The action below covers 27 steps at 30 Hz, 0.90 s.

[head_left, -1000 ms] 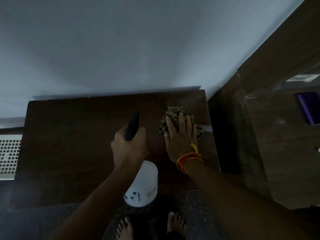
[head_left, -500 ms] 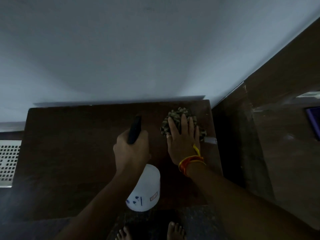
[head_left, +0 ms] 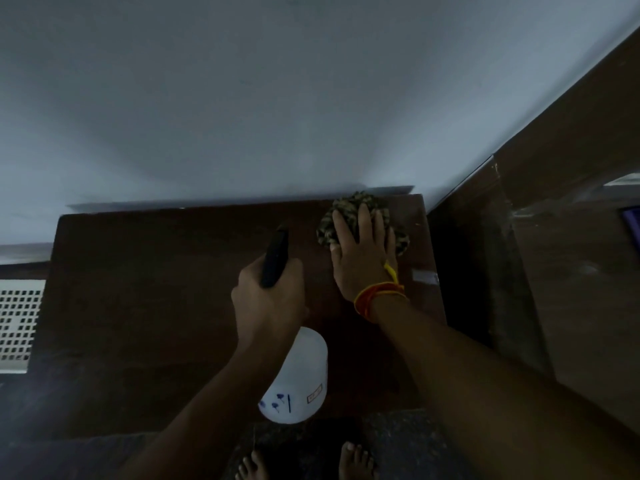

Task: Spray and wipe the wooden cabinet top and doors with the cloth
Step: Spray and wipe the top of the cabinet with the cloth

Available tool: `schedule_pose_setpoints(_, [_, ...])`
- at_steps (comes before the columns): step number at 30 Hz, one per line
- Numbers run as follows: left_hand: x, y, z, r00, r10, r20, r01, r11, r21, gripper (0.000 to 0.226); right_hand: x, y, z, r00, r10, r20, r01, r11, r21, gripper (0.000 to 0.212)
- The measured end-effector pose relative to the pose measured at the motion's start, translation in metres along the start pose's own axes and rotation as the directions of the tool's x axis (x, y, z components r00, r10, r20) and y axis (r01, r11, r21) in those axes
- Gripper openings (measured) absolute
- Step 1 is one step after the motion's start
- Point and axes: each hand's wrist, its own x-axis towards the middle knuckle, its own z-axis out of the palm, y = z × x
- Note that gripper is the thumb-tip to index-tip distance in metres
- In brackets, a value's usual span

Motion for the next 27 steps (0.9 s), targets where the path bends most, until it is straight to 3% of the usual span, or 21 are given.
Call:
schedule_pose_setpoints(10, [-0.005,0.004,0.003,1.0,0.001,0.001,-0.001,1.0,0.008,0.011,0.02,0.01,-0.004,1.0,-0.031,-0.002,0.031,0.999,0.027,0.055])
schedule_pose_setpoints(16, [-0.007,0.004,0.003,1.0,-0.006,0.002,0.006,1.0,-0.011,0.011,0.026,0.054,-0.012,0.997,0.069,-0.02,-0.07,0.997,-0.028,0.057])
schedule_pose_setpoints(27, [-0.017,-0.005,0.006,1.0,-0.004,0.019,0.005,0.999,-0.034,0.009,0.032,0.08,-0.015,0.997,0.077,0.014,-0.077,0.997,-0.01,0.055])
